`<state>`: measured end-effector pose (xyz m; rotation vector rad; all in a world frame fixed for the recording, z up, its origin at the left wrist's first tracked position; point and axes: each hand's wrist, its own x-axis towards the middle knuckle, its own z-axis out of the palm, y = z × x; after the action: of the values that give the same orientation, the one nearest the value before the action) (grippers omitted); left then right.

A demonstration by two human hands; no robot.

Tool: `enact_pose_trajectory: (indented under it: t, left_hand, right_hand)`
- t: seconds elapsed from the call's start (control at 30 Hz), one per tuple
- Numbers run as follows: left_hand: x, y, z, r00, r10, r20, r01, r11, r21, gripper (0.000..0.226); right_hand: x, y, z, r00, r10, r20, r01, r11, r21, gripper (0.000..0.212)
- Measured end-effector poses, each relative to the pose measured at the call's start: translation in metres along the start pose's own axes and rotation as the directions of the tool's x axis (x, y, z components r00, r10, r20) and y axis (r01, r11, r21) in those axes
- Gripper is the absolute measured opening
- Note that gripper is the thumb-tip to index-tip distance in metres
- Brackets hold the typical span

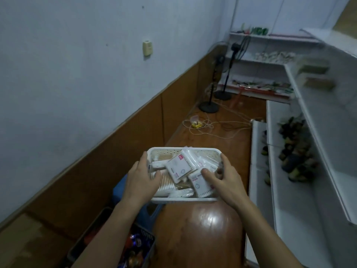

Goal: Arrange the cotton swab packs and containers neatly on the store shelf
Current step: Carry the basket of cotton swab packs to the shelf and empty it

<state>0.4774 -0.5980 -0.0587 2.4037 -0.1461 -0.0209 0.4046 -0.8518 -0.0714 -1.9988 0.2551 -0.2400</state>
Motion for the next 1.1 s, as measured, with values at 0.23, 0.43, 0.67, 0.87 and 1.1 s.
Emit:
enact_pose_trajectory:
  t: [0.23, 0.43, 0.67, 0.87, 1.1]
  left_hand:
    - [0.127, 0.06, 0.072, 0.995, 0.059, 0.075, -0.057, 0.998, -0.03, 0.056]
    - [0.276, 0.107, 0.117, 0.958, 0.157, 0.24, -0.152, 0.988, -0.037, 0.075]
    - [0.418, 0.165, 0.154, 0.944, 0.224, 0.242, -0.217, 0.975, -0.056, 0.077]
    - [0.52, 0.213, 0.194, 0.935, 0.282, 0.215, -0.265, 0.959, -0.104, 0.063]
    - [0.653, 0.282, 0.289, 0.945, 0.27, 0.184, -0.25, 0.96, -0.123, 0.054]
  right_hand:
    - [0.104, 0.05, -0.045, 0.981, 0.1, -0.163, -0.11, 0.993, -0.052, 0.091]
    - [0.246, 0.069, -0.081, 0.967, 0.11, -0.231, -0.139, 0.983, -0.117, 0.093]
    - [0.383, 0.08, -0.126, 0.96, 0.132, -0.247, -0.165, 0.979, -0.118, 0.099]
    - [0.484, 0.107, -0.159, 0.938, 0.174, -0.3, -0.201, 0.978, -0.058, 0.104]
    - [0.624, 0.167, -0.23, 0.916, 0.173, -0.361, -0.189, 0.982, -0.009, 0.092]
